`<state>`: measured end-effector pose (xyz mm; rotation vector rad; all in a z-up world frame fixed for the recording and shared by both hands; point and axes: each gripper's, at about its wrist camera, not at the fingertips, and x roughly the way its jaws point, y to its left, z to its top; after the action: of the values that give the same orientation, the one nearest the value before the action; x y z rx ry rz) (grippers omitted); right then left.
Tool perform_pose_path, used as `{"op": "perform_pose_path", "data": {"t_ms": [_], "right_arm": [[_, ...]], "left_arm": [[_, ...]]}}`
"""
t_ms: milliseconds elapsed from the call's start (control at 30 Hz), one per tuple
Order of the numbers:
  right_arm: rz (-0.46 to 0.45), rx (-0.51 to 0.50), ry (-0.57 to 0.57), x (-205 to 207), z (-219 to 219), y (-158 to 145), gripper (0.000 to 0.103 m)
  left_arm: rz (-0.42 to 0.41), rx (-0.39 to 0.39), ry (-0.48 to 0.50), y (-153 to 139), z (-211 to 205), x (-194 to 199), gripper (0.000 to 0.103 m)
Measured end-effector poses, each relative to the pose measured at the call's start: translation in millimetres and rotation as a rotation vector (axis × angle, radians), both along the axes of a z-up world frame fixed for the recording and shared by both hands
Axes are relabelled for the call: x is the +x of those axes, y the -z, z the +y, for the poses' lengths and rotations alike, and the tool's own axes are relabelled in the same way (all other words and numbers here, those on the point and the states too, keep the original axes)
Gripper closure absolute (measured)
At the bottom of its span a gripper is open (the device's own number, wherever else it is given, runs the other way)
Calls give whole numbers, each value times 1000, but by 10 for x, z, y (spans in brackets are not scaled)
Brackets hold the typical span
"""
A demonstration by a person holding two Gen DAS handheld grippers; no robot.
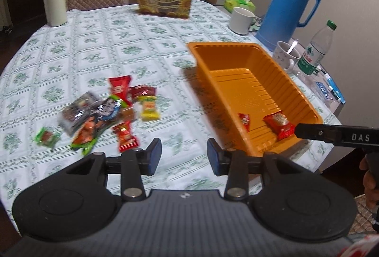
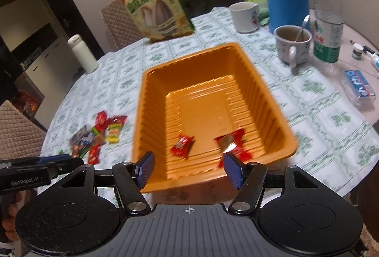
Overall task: Organize snacks
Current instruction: 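Withdraw both open grippers from the tray toward the snack pile, then grasp the green-ended candy with the left gripper while the right grasps a red-white packet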
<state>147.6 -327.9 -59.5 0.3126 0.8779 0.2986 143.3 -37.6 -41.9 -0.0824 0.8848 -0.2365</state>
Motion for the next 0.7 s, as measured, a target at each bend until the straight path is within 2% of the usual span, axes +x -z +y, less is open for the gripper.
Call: {"op": "perform_pose_path", "data": {"t_ms": [367, 700], "right_arm": [[-14, 36, -93, -43, 668, -59, 39], [-11, 31, -164, 97, 1291, 26, 39]], "left_arm": [[8, 18, -94, 10, 694, -124, 65], [27, 74, -173, 143, 1275, -116, 65]]}}
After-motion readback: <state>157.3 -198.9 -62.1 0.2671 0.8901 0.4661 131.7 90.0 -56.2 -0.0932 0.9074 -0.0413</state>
